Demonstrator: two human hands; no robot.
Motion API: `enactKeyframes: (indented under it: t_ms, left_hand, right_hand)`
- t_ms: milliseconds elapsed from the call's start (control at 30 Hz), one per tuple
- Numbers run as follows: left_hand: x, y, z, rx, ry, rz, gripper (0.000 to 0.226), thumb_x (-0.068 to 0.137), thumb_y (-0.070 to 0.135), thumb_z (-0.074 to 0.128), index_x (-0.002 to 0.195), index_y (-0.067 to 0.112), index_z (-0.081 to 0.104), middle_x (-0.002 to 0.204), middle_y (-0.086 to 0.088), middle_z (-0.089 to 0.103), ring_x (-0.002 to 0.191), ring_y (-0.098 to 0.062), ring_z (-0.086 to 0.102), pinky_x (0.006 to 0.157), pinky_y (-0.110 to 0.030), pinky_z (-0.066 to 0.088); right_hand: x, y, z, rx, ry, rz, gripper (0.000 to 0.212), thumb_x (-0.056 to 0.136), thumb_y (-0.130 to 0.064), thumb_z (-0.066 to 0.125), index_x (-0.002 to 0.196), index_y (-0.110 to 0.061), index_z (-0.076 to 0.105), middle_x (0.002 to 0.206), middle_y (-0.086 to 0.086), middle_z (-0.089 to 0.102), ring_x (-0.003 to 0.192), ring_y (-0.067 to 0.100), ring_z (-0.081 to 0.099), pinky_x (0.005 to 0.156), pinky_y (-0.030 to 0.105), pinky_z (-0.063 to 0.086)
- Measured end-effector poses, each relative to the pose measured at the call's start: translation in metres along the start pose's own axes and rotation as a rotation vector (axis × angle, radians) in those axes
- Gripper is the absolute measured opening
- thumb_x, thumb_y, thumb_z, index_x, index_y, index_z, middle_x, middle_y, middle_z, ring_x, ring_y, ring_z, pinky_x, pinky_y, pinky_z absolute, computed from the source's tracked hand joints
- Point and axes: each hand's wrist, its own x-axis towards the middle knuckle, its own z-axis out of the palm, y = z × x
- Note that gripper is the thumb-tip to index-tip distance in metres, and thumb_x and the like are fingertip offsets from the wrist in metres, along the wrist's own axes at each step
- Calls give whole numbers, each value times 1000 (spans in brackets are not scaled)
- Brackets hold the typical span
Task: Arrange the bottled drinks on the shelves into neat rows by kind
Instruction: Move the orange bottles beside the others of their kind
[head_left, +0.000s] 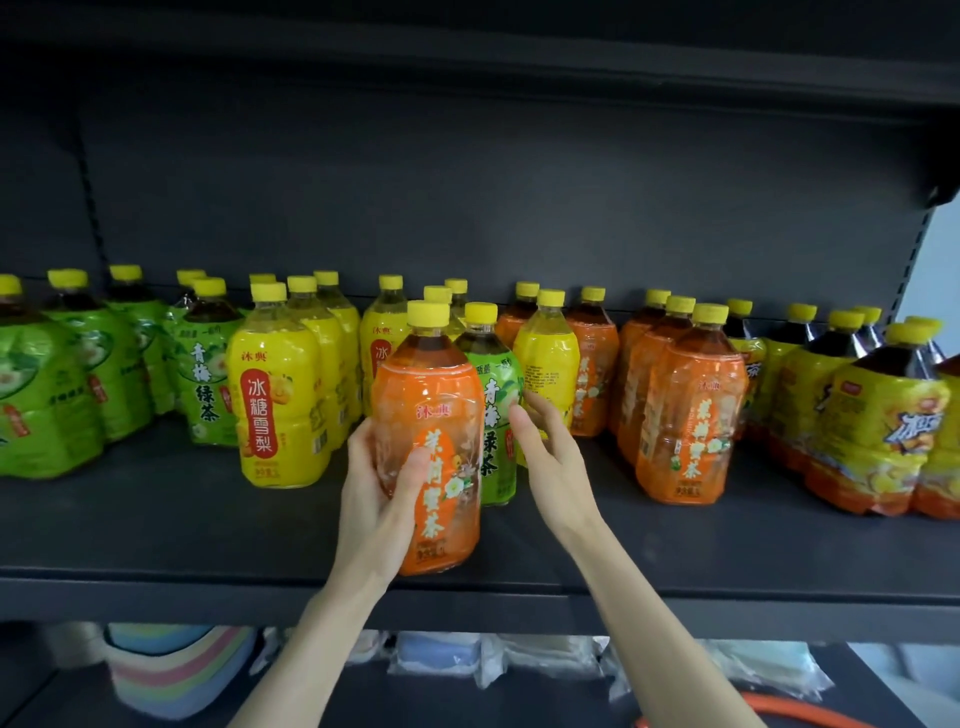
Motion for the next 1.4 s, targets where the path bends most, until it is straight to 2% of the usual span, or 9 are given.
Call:
enactKeyframes:
  t_ms: [167, 267, 367, 500, 567, 867, 1033, 1233, 1400]
  left_hand:
    - [-11, 0, 22, 48, -80, -30, 80, 56, 93, 38, 121, 47, 34, 123, 13, 53, 103, 5, 59, 76, -13, 52]
    - [-13, 0, 40, 112, -12, -61, 46, 70, 86, 28, 111, 67, 30, 140, 1, 32, 126, -15, 46, 95, -37, 49]
    - [-11, 0, 56, 272, 34, -73, 28, 74, 77, 16, 97, 90, 9, 154, 9, 5, 142, -25, 16, 113, -55, 23]
    - [4, -9, 61, 349, 105, -58, 62, 81, 66, 13, 140, 53, 1, 157, 11, -1, 145, -19, 5, 117, -49, 6]
    - [19, -18, 56, 354, 117, -93, 80, 80, 67, 21, 150, 32, 2, 158, 5, 4, 145, -21, 9, 117, -50, 9]
    - [48, -28, 57, 473, 144, -110, 111, 56, 80, 49, 138, 8, 32, 135, -10, 36, 129, -25, 34, 106, -49, 36]
    - [50, -24, 47, 483, 110, -81, 103, 53, 75, 60, 131, 11, 40, 127, -6, 38, 124, -25, 40, 104, -43, 39]
    - [29, -20, 39, 207, 114, -115, 91, 59, 62, 75, 131, 20, 37, 128, 0, 43, 117, -12, 50, 88, -27, 49]
    - [24, -17, 47, 113, 119, -170, 92, 57, 55, 80, 130, 28, 31, 117, 8, 57, 104, -9, 60, 76, -27, 54]
  right_hand:
    - [-14, -3, -7, 57, -11, -71, 45, 87, -58, 48, 119, -29, 58, 119, -9, 64, 112, 4, 59, 90, 21, 47]
    - [-24, -9, -10, 142, -88, -65, 51, 88, -59, 47, 125, -24, 53, 118, -8, 65, 106, 2, 63, 81, 15, 50]
    - [-26, -6, -12, 183, -73, -31, 53, 77, -57, 52, 122, -30, 49, 116, -4, 65, 102, 6, 66, 81, 23, 54]
    - [-22, 0, -19, 130, 58, -76, 59, 80, -62, 53, 127, -26, 47, 114, -6, 66, 101, 8, 66, 87, 31, 54]
    - [-18, 3, -27, 118, 92, -93, 61, 79, -59, 51, 129, -25, 45, 112, -8, 66, 101, 7, 66, 87, 30, 54]
    - [7, 12, -44, 95, 107, -57, 64, 77, -56, 47, 133, -27, 40, 119, -7, 62, 105, 10, 64, 84, 25, 54]
    - [11, 16, -47, 100, 107, -49, 63, 78, -55, 47, 133, -26, 40, 119, -6, 62, 106, 12, 64, 89, 31, 54]
    - [8, 11, -46, 155, 85, -5, 56, 77, -55, 47, 128, -36, 38, 114, -14, 60, 102, 7, 63, 82, 23, 52]
    - [2, 15, -42, 193, 120, 53, 60, 70, -50, 63, 125, -32, 45, 115, -7, 64, 102, 12, 65, 83, 30, 54]
